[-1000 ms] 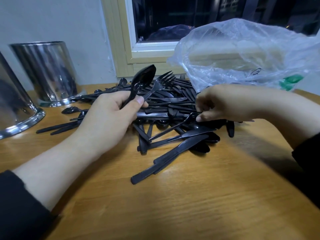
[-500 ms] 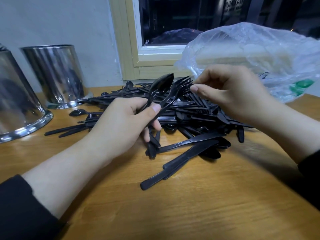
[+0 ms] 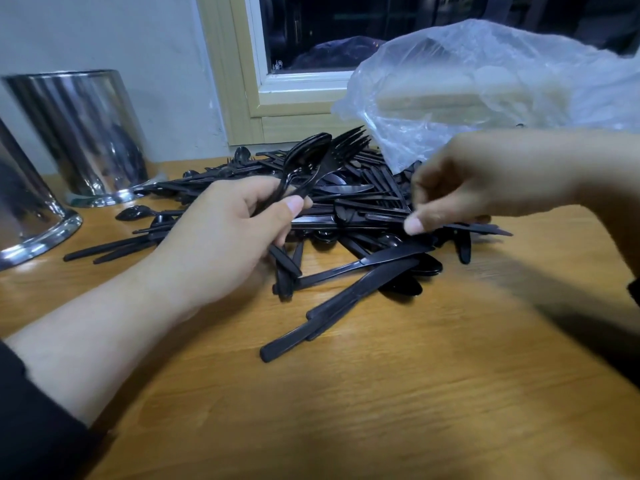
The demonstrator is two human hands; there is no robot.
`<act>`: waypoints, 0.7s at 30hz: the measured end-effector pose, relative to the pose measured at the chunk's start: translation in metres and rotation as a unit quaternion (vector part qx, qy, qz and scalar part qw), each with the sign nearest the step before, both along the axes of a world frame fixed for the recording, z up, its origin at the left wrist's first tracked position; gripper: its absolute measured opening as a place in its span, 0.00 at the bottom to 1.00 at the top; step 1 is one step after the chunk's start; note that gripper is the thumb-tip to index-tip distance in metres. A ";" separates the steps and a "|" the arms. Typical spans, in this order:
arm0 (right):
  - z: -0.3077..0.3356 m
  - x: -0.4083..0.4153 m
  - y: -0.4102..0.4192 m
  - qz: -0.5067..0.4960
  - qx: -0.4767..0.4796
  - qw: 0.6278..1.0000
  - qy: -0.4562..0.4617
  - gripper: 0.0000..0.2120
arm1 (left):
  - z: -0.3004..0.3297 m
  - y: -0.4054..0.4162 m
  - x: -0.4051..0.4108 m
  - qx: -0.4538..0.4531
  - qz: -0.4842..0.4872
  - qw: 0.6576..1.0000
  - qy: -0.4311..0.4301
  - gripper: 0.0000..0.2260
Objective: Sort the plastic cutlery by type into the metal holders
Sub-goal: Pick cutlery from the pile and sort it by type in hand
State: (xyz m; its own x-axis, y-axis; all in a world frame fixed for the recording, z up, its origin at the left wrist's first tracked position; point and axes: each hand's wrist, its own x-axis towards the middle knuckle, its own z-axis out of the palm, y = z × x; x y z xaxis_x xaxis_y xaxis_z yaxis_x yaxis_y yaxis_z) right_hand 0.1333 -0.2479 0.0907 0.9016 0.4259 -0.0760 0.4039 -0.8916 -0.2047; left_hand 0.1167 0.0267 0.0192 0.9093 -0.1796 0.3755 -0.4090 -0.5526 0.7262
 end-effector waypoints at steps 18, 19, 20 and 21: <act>-0.054 0.018 0.044 0.122 0.040 0.980 -0.150 0.13 | -0.002 -0.001 0.006 -0.054 0.024 0.998 -0.010 0.12; -0.058 0.020 0.046 0.128 0.042 0.978 -0.158 0.14 | -0.002 -0.001 0.006 -0.052 0.026 0.998 -0.011 0.12; -0.062 0.021 0.049 0.132 0.044 0.977 -0.164 0.14 | -0.002 -0.001 0.006 -0.048 0.027 0.998 -0.011 0.13; -0.065 0.023 0.052 0.134 0.044 0.975 -0.170 0.14 | -0.002 -0.001 0.006 -0.046 0.027 0.998 -0.012 0.13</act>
